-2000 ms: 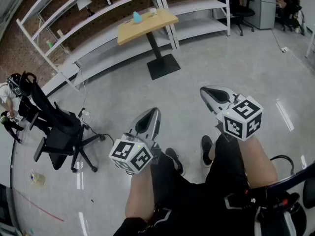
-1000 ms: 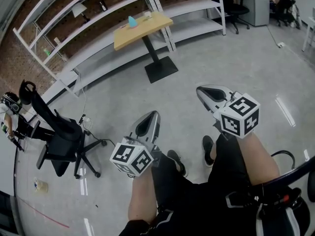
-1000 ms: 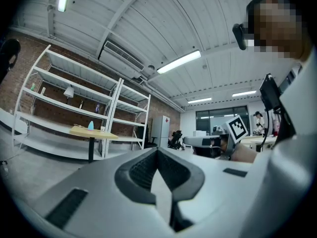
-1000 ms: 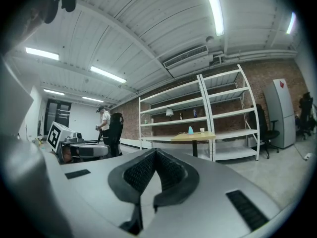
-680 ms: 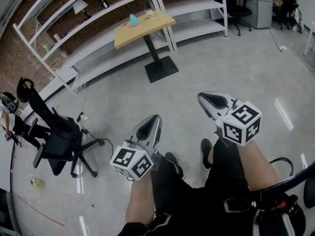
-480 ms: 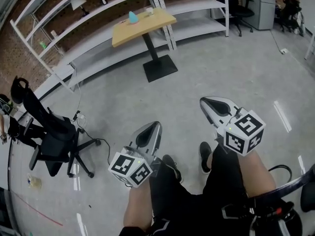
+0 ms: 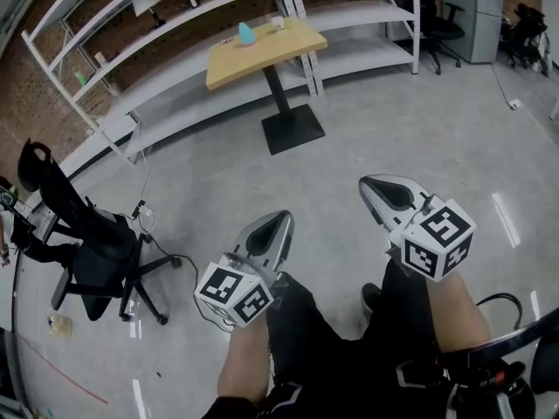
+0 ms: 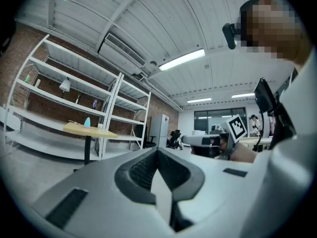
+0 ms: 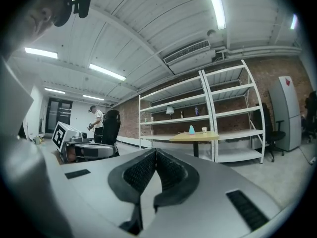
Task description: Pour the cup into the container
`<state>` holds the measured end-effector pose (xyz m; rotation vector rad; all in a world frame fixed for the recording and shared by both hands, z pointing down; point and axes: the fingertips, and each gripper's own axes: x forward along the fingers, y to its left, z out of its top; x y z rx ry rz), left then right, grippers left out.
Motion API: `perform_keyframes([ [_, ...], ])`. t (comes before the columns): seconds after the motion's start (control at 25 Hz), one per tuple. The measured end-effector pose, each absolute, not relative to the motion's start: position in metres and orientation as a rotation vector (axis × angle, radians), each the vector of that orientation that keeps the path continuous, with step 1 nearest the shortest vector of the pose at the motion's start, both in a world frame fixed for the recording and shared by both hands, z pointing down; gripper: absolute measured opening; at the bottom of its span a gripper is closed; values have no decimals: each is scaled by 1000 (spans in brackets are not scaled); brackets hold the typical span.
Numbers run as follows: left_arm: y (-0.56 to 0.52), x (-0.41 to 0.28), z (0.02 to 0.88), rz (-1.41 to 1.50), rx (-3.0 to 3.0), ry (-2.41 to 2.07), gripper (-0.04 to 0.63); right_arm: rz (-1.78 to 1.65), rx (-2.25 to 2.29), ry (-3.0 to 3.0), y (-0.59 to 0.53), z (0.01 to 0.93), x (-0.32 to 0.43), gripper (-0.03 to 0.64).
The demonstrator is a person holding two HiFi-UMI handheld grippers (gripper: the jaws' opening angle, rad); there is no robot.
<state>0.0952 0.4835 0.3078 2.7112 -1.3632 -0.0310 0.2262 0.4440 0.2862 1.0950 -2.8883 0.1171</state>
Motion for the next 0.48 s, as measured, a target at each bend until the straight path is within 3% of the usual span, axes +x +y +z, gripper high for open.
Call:
perform_keyframes([
  [0.48, 385, 97, 283, -44, 2785, -1361, 2, 112, 1172, -2890, 352, 279, 239, 0],
])
